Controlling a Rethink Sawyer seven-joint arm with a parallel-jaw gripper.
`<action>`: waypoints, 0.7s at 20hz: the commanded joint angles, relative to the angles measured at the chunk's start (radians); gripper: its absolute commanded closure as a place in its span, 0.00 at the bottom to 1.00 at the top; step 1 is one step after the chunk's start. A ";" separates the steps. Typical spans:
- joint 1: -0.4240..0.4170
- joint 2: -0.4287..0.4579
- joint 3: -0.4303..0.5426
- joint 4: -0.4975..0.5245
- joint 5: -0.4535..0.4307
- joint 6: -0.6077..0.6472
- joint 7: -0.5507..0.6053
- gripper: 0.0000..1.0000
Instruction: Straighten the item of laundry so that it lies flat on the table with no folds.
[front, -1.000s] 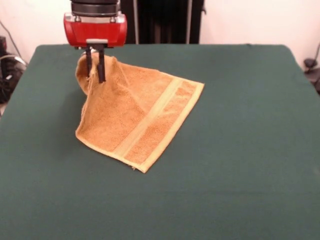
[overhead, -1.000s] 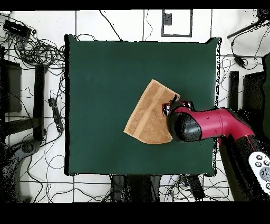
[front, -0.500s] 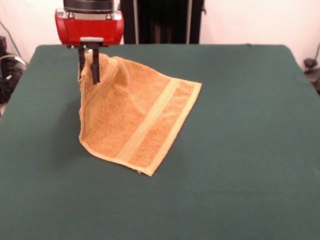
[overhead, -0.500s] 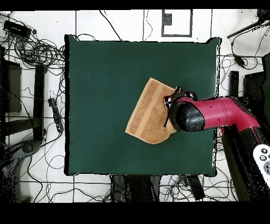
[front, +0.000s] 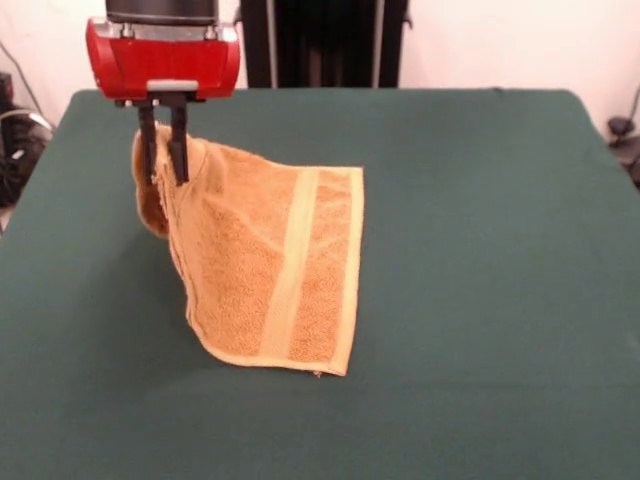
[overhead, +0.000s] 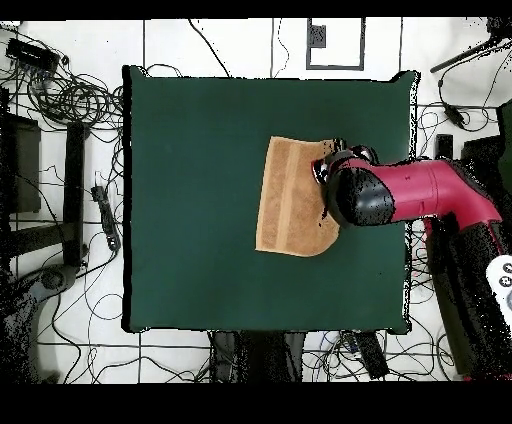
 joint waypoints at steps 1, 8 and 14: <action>0.003 0.092 0.095 -0.037 0.000 0.039 -0.301 1.00; -0.009 0.139 0.132 -0.045 0.037 0.117 -0.377 0.00; -0.002 0.098 0.090 -0.004 0.016 0.043 -0.217 0.00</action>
